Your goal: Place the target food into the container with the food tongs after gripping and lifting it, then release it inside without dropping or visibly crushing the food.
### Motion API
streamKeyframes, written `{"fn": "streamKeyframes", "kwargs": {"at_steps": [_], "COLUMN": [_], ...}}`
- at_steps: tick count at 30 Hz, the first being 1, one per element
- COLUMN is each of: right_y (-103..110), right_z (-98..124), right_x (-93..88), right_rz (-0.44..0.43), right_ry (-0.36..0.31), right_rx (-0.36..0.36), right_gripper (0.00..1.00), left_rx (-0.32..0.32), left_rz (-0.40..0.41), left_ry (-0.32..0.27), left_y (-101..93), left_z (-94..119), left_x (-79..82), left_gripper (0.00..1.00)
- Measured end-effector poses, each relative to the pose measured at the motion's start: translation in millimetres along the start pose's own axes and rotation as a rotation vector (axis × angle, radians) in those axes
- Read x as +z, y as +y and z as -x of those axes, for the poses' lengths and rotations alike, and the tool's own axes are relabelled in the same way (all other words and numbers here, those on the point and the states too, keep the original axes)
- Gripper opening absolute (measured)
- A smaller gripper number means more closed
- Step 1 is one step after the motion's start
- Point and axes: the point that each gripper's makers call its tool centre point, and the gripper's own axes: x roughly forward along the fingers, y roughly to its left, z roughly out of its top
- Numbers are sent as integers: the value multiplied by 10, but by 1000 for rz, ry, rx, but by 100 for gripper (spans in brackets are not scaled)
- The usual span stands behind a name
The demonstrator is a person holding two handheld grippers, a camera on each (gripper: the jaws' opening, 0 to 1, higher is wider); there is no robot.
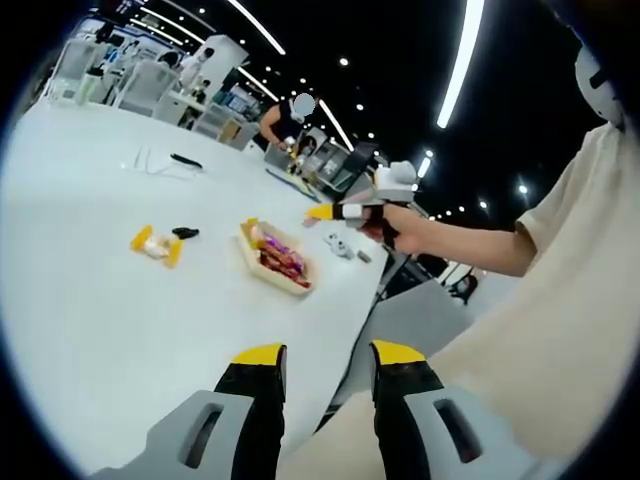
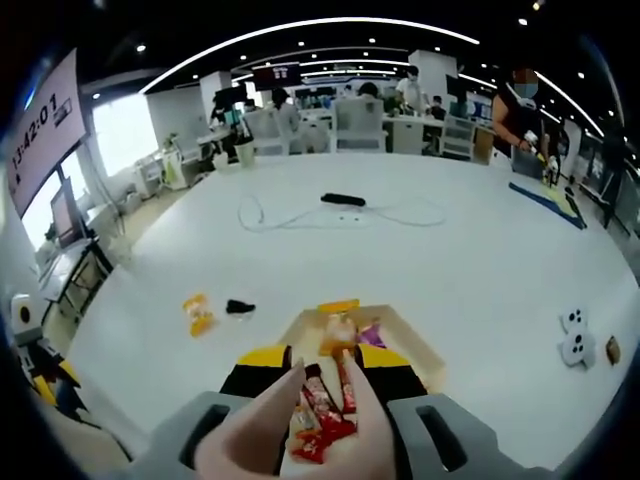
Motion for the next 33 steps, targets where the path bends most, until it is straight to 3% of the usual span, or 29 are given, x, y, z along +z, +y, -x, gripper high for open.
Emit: {"fn": "streamKeyframes", "kwargs": {"at_steps": [7,24,33], "right_y": [24,354,397], "right_z": [-20,-333,-423], "right_x": [5,54,267], "right_rz": [1,63,133], "right_ry": [1,29,17], "right_rx": [9,72,87], "right_gripper": [24,26,26], "left_rx": [6,36,40], "left_rz": [4,38,34], "left_ry": [-3,-3,13], "left_y": [4,108,162], "left_z": [8,109,125], "left_x": [-12,-114,-93], "left_gripper": [32,31,31]}}
